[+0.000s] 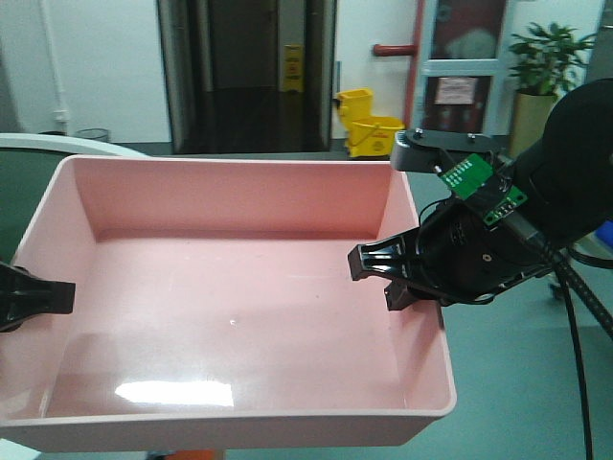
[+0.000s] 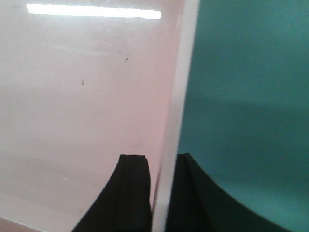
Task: Grab pink bin and stack on right shelf
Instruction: 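Hold the lifted pink bin with both grippers while driving to the table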
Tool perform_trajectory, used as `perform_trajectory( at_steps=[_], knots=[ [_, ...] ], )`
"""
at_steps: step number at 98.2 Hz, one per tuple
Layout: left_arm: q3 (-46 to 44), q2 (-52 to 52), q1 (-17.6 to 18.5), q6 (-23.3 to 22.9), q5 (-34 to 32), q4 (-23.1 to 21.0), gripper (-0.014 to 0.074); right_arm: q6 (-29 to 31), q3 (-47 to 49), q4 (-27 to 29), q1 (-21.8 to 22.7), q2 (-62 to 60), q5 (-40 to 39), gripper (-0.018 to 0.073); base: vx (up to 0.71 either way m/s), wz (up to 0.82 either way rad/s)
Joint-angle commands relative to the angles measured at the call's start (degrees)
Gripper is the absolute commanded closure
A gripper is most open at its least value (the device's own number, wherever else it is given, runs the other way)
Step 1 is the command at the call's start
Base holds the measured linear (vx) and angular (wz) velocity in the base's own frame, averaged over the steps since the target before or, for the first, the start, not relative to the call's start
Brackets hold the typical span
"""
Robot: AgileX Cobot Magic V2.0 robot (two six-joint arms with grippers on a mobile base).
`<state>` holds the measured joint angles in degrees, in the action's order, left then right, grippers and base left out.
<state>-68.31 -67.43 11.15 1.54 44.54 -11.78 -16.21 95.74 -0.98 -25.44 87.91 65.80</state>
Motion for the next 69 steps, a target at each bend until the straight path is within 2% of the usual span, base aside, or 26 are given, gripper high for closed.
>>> perform_trajectory(
  at_steps=[1,30,69],
  knots=[
    [-1.83,1.58,-0.01,0.89,-4.43,0.99,0.0601,1.44,1.89,-3.54,0.9,-2.68,-3.03,0.0568,0.02,-0.43],
    [-1.83,1.63,-0.01,0.89,-4.43,0.99,0.0601,1.44,1.89,-3.54,0.9,-2.68,-3.03,0.0568,0.1,-0.6],
    [-1.83,1.63,-0.01,0.89,-4.43,0.99,0.0601,1.44,1.89,-3.54,0.9,-2.68,-3.03,0.0568,0.23,-0.66]
  ],
)
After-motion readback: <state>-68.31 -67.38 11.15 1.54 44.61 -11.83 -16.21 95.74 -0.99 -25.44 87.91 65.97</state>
